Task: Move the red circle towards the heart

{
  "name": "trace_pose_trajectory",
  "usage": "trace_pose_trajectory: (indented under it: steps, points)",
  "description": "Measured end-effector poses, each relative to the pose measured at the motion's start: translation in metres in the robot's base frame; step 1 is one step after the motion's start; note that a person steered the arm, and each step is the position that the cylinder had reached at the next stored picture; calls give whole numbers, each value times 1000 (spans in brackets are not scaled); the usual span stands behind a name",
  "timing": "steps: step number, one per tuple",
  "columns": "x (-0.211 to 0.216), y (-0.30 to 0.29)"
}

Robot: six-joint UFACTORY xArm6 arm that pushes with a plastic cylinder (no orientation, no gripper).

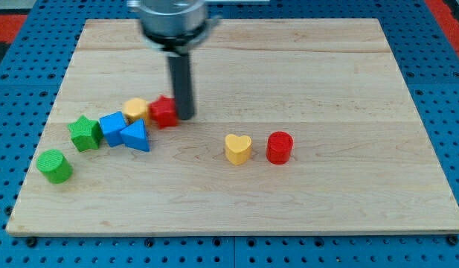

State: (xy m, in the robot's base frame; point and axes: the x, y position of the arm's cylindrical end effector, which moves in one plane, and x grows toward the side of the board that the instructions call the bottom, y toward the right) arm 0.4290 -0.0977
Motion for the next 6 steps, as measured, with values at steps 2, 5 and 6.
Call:
trace_pose_trajectory:
  steps: [2,5,6]
  points:
    - [-27,196]
    - [59,145]
    - [64,184]
